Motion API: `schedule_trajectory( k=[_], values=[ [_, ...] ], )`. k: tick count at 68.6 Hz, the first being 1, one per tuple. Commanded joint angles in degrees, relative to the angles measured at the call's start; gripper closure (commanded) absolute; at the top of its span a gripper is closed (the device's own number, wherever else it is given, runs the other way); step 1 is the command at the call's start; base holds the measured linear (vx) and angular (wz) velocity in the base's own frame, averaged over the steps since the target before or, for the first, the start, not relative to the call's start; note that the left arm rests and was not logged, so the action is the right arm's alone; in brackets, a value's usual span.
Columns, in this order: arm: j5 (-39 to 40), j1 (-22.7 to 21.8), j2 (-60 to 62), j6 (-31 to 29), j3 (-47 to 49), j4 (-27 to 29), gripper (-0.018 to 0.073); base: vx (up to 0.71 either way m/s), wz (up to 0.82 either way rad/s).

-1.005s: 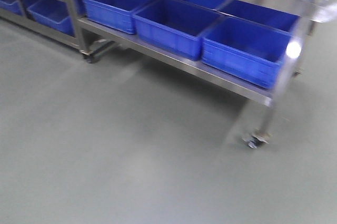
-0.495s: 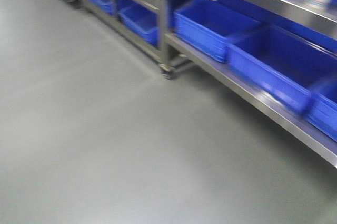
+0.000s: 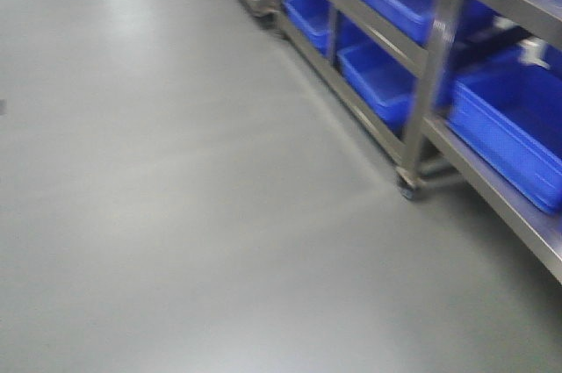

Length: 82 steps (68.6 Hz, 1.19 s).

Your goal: Pour parts from conveyor to right shelf

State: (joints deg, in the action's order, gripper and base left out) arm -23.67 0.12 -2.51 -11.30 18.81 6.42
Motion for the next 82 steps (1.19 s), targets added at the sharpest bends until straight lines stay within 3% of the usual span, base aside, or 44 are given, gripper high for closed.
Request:
schedule_trajectory(
  k=[1,34,82],
  values=[
    [4.56,-0.21,-0.7,-0.12,1.53,-0.08,0.0565,0.69,0.56],
    [4.56,-0.21,-0.7,-0.12,1.53,-0.08,0.0565,0.68,0.37],
    [4.54,-0.21,-0.7,-0.12,1.53,-0.08,0.0565,0.67,0.14]
  ],
)
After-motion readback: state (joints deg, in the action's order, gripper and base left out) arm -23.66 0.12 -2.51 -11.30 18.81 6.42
